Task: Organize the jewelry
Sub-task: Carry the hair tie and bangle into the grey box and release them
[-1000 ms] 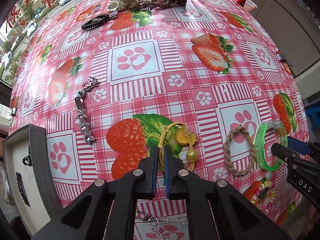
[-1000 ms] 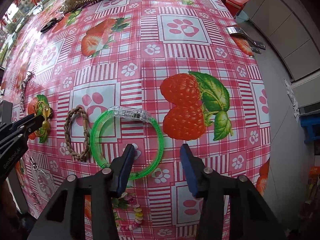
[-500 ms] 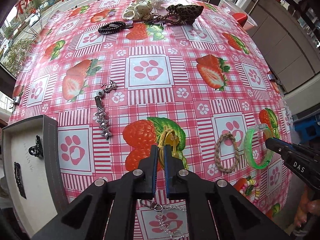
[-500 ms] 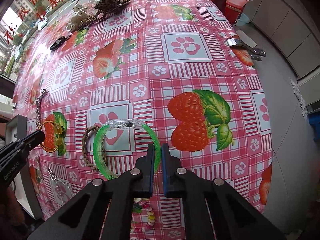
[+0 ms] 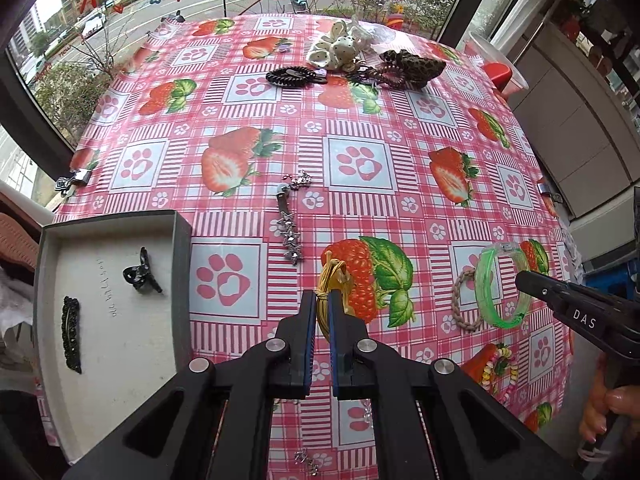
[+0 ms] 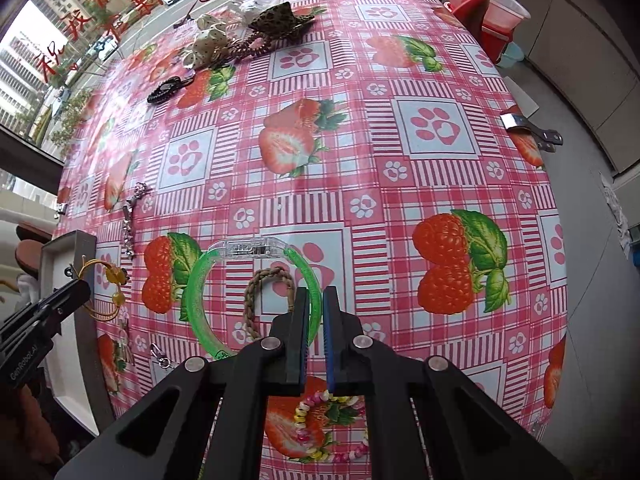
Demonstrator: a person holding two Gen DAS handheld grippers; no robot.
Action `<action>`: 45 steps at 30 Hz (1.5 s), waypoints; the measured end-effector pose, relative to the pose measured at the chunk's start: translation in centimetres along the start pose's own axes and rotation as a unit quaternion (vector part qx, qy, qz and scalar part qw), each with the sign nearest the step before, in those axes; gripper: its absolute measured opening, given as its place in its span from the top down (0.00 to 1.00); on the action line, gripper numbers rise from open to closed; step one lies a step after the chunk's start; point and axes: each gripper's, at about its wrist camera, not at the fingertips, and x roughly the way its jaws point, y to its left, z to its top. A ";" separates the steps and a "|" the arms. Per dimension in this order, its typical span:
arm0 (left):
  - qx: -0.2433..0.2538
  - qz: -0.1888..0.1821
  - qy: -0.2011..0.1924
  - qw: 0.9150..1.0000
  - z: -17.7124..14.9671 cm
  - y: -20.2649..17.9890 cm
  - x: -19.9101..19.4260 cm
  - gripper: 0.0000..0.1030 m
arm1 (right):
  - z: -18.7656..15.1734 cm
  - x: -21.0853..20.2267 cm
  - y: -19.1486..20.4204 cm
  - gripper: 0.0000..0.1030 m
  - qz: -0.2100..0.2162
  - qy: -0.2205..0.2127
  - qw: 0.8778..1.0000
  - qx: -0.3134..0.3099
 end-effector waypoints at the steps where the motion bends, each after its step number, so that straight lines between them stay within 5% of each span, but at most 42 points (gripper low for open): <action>1: -0.005 0.002 -0.004 1.000 -0.1 0.5 -0.4 0.88 | -0.3 -0.4 0.3 0.93 0.004 -0.001 1.000 -0.007; 13: -0.092 0.042 -0.026 0.995 -4.3 9.8 -4.6 0.88 | 0.3 -0.8 12.4 0.93 0.060 -0.004 0.991 -0.120; 27: -0.207 0.078 -0.019 0.975 -10.5 19.4 -4.9 0.88 | -3.5 1.6 26.7 0.93 0.110 0.030 0.959 -0.260; 40: -0.254 0.122 0.017 0.959 -14.1 24.0 -1.4 0.88 | -5.1 6.9 35.1 0.93 0.069 0.057 0.933 -0.349; 45: -0.249 0.130 0.020 0.960 -14.1 24.3 -0.9 0.88 | -4.4 8.4 36.5 0.93 0.048 0.051 0.929 -0.364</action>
